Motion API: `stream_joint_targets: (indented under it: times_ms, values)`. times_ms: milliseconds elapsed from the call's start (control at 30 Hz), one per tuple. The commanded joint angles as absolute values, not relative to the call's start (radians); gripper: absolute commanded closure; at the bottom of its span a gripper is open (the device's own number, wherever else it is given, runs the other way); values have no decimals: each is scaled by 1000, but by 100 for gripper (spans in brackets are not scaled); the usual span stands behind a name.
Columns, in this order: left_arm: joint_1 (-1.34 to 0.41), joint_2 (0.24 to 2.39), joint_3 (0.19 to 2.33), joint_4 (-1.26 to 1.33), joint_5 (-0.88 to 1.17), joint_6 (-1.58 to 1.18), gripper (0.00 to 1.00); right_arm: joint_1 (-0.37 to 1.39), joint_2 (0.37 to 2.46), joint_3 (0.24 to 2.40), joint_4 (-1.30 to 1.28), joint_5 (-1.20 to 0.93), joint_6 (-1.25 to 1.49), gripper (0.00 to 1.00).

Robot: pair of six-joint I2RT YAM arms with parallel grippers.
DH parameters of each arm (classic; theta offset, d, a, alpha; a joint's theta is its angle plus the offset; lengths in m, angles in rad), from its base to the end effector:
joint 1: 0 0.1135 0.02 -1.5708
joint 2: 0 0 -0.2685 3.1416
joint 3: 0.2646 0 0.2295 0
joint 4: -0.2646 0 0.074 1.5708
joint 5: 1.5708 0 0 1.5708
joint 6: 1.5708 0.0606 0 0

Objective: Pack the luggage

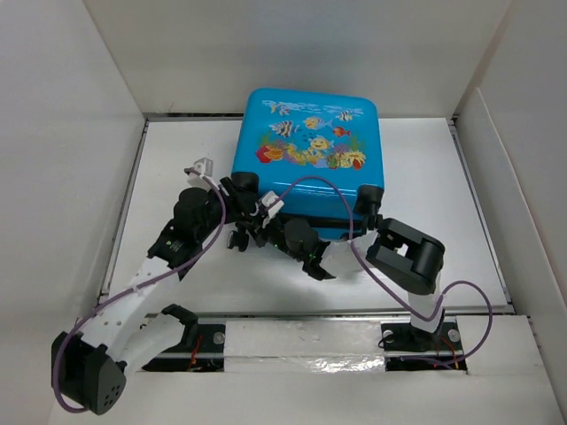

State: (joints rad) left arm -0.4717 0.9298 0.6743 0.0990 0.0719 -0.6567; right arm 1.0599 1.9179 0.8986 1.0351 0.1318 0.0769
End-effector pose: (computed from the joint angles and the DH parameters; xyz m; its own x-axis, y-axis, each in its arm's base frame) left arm 0.1955 -0.1046 0.3098 -0.4253 -0.4666 -0.7755 0.3243 0.7214 -0.6119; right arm 0.2087 0.3560 0.2109 -0.0538 0.0598 -0.9968 -0.7987 0.5965 0.0789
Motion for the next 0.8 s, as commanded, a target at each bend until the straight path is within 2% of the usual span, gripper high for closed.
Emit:
stream_joint_targets:
  times_ms: [0, 267, 400, 500, 567, 667, 700, 767]
  values:
    - [-494, 805, 690, 382, 322, -710, 100, 1152, 1974, 1052, 1186, -178, 143, 100]
    - [-503, 718, 572, 482, 307, -841, 100, 1143, 2123, 1167, 1445, -219, 357, 100]
    - [-528, 689, 523, 485, 235, -857, 100, 1100, 1983, 971, 1454, -173, 298, 100]
    - [-541, 689, 437, 575, 230, -926, 100, 1022, 1905, 801, 1434, -182, 302, 100]
    - [-541, 713, 372, 693, 238, -995, 100, 982, 1853, 724, 1382, -262, 310, 98]
    - [-541, 773, 309, 843, 256, -1066, 100, 945, 1806, 678, 1296, -365, 296, 81]
    - [-541, 784, 299, 868, 247, -1074, 100, 945, 1792, 639, 1283, -371, 282, 64]
    - [-541, 811, 279, 939, 233, -1086, 100, 934, 1728, 602, 1195, -370, 258, 48]
